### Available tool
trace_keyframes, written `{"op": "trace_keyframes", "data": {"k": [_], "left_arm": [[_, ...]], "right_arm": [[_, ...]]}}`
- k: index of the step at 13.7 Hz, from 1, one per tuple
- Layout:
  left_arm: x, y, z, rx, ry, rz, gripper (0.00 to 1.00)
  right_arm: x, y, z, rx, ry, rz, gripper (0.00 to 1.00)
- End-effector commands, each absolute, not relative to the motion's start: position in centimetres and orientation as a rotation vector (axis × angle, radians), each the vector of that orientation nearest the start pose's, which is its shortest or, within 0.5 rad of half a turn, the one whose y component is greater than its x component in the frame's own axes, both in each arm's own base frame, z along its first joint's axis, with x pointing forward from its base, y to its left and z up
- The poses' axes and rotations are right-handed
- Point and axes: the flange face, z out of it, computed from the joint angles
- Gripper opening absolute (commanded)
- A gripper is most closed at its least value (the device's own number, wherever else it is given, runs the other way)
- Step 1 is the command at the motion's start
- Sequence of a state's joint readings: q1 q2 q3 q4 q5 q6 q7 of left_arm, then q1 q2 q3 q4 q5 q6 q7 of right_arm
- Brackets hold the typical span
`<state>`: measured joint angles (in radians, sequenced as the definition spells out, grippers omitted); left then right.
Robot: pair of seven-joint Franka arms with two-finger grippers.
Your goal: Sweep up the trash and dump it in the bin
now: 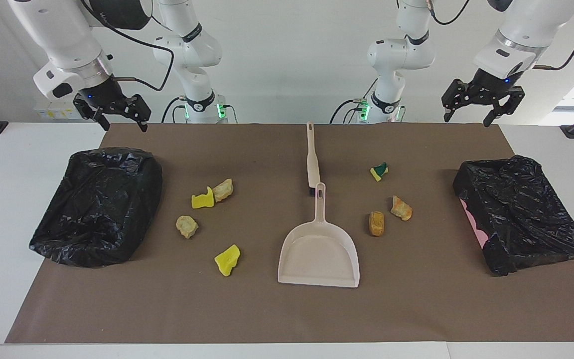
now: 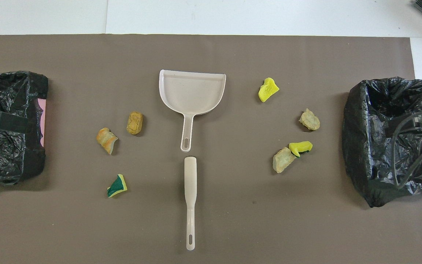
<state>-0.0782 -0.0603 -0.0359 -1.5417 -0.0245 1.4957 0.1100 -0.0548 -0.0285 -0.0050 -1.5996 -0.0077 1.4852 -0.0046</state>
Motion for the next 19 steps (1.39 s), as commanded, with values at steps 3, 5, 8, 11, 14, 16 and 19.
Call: {"op": "trace_keyframes", "data": {"k": [3, 5, 8, 11, 14, 16, 19], "left_arm": [[48.8, -11.3, 64.2, -3.125, 0.328, 0.028, 1.0], [46.8, -14.7, 62.3, -3.107, 0.343, 0.054, 1.0], [43.5, -20.8, 58.7, -3.128, 0.323, 0.121, 1.0], [39.5, -25.8, 54.9, -3.172, 0.34, 0.137, 1.0], [36.3, -29.7, 50.5, -3.139, 0.327, 0.14, 1.0], [34.3, -31.8, 46.8, -3.132, 0.31, 0.1, 1.0], [31.6, -34.5, 40.5, -3.104, 0.39, 0.116, 1.0]], "right_arm": [[52.7, -3.1, 61.7, -3.122, 0.047, 0.174, 1.0], [54.3, -2.1, 60.6, -3.117, 0.021, 0.2, 1.0], [59.2, 3.3, 57.8, -3.124, -0.005, 0.224, 1.0], [61.0, 9.0, 56.2, -3.129, -0.063, 0.171, 1.0], [62.6, 14.2, 52.4, -3.132, -0.015, 0.151, 1.0], [63.0, 18.5, 50.6, -3.13, 0.057, 0.102, 1.0], [63.2, 23.2, 48.4, -3.117, 0.136, 0.049, 1.0]]}}
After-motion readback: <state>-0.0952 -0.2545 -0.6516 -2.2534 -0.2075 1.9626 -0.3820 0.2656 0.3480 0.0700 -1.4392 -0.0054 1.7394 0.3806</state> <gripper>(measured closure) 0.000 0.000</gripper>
